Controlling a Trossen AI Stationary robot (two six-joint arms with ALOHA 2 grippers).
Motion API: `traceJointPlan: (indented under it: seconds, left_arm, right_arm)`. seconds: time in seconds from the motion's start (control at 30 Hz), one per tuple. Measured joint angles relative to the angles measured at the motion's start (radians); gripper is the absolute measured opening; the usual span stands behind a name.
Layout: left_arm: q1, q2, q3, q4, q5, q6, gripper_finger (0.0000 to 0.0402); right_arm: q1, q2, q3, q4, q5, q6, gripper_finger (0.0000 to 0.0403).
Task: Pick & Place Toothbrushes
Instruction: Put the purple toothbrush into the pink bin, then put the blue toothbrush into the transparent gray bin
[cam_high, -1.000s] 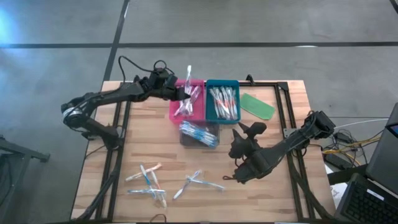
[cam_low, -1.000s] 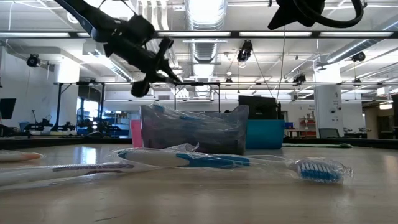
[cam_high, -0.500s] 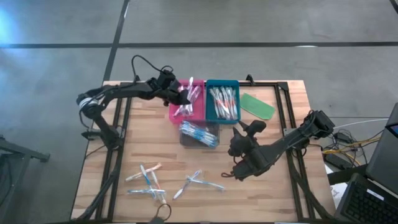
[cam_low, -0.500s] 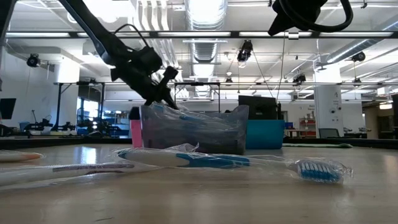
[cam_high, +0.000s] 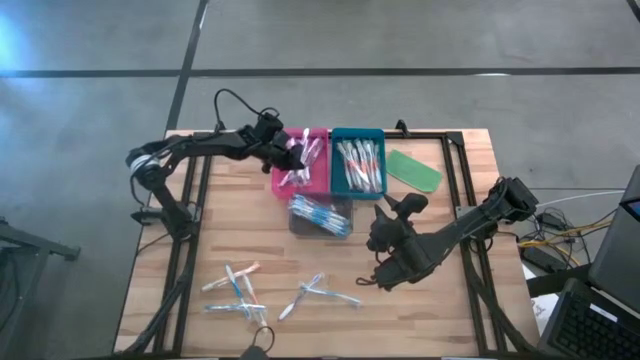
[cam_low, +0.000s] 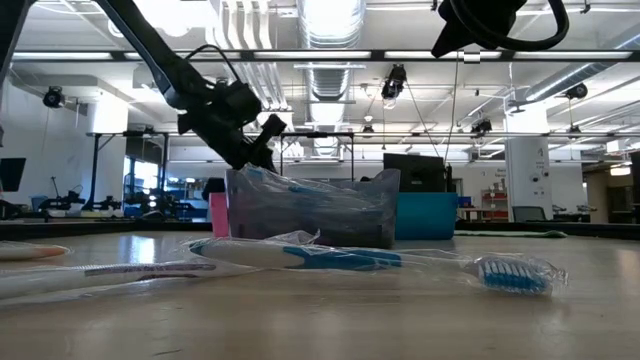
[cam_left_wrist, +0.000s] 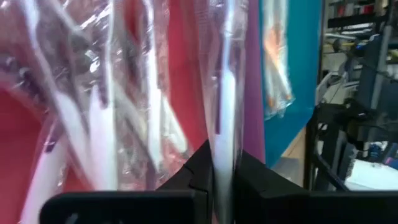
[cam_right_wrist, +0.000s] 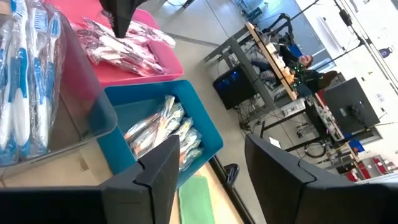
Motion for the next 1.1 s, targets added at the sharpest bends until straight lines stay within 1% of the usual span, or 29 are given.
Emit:
traceJointPlan:
  seconds: [0.13, 0.23, 0.47, 0.57, 0.67, 0.77, 1.0, 1.1]
  left_arm:
    - [0.000, 0.003, -0.002, -0.010, 0.004, 0.048, 0.0022]
    - [0.001, -0.002, 0.000, -0.004, 0.005, 0.060, 0.0028]
    - [0.002, -0.004, 0.000, -0.019, 0.005, 0.065, 0.0110]
    - [0.002, -0.005, 0.000, -0.021, 0.014, 0.065, 0.0138]
    - [0.007, -0.007, 0.005, -0.021, 0.057, 0.069, 0.0156]
    - [0.016, -0.007, 0.012, -0.020, 0.125, 0.083, 0.0165]
    - [0.063, -0.011, 0.030, -0.020, 0.345, 0.100, 0.0164]
    - [0.079, -0.033, 0.031, -0.020, 0.365, 0.106, 0.0163]
  right_arm:
    - [0.000, 0.000, 0.000, 0.000, 0.000, 0.000, 0.0169]
    - [0.000, 0.000, 0.000, 0.001, 0.000, 0.000, 0.0171]
    - [0.000, 0.000, 0.000, 0.002, 0.000, 0.000, 0.0188]
    - [0.000, 0.000, 0.000, 0.002, 0.000, 0.000, 0.0194]
    - [0.000, 0.000, 0.000, 0.002, 0.000, -0.001, 0.0196]
    - [0.000, 0.000, 0.000, 0.001, 0.000, -0.002, 0.0191]
    - [-0.009, 0.000, 0.019, 0.001, 0.000, -0.014, 0.0166]
    - [-0.009, 0.000, 0.045, 0.003, 0.003, -0.047, 0.0153]
